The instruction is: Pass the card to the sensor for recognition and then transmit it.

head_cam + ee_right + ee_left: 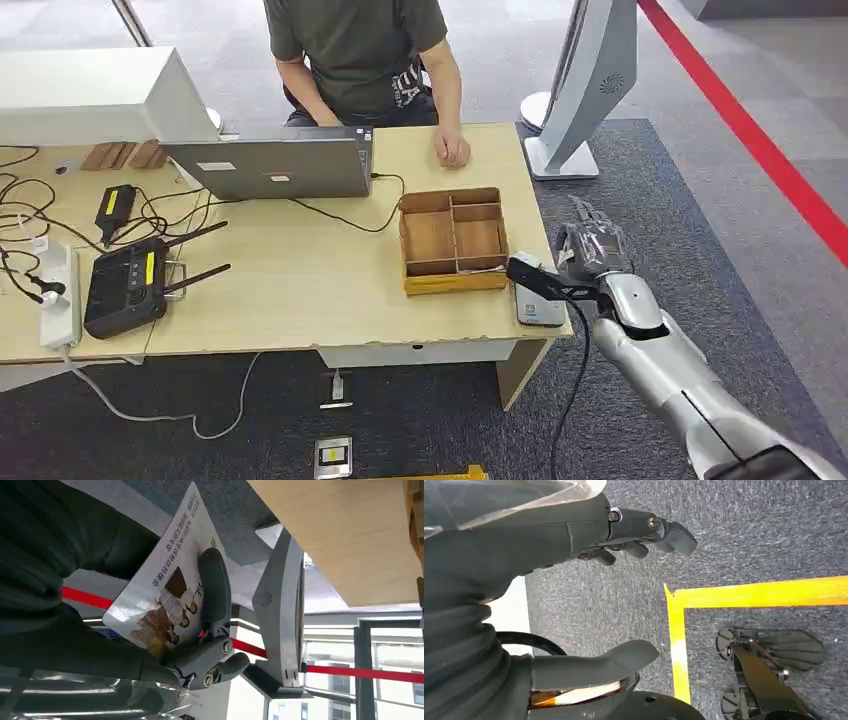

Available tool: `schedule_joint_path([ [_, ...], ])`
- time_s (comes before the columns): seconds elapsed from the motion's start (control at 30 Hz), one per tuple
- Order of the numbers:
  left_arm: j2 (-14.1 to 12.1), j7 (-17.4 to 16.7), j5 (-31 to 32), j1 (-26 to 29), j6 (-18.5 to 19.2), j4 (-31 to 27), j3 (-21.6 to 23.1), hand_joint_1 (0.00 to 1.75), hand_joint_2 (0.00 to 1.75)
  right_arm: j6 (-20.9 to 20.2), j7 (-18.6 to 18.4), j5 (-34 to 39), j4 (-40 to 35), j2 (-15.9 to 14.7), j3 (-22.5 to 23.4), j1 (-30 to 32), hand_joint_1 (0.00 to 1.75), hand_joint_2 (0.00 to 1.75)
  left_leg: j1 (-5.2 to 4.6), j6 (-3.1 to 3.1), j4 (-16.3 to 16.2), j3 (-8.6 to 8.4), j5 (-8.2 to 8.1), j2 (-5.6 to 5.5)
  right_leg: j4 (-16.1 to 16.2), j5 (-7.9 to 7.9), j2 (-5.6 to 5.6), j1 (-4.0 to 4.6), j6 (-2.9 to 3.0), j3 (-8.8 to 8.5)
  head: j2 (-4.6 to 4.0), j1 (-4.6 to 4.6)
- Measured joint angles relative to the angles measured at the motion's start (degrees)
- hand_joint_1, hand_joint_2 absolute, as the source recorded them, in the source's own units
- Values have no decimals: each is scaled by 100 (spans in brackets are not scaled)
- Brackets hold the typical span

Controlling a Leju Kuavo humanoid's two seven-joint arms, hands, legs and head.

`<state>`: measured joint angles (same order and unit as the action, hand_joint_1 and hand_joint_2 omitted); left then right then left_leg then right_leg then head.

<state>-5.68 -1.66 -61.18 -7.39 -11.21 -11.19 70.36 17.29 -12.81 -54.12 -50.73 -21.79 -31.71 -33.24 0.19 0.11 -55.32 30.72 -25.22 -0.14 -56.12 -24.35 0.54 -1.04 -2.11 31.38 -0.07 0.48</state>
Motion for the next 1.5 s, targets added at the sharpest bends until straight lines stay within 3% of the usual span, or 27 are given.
schedule_joint_path([
  [0.4, -24, -87, -2, 1, 7, 0, -2, 0, 175, -111, 9, 79, 107, -15, 0, 159, 175, 175, 0, 0, 0, 0, 0, 0, 0, 0, 0, 0, 0, 0, 0, 0],
  [1.1, -26, -20, 2, 0, -11, 0, 0, 0, 175, 48, 203, 269, 496, 114, -103, 352, 175, 175, 0, 0, 0, -2, 0, 1, 1, 0, 0, 0, 0, -3, 0, 0],
  [1.5, -26, -57, 46, 0, -11, 0, 0, 0, 175, 17, 83, 369, 520, 76, -149, 324, 175, 175, 0, 0, 0, -9, 0, 1, 1, 1, 0, 0, 0, -10, 0, 0],
])
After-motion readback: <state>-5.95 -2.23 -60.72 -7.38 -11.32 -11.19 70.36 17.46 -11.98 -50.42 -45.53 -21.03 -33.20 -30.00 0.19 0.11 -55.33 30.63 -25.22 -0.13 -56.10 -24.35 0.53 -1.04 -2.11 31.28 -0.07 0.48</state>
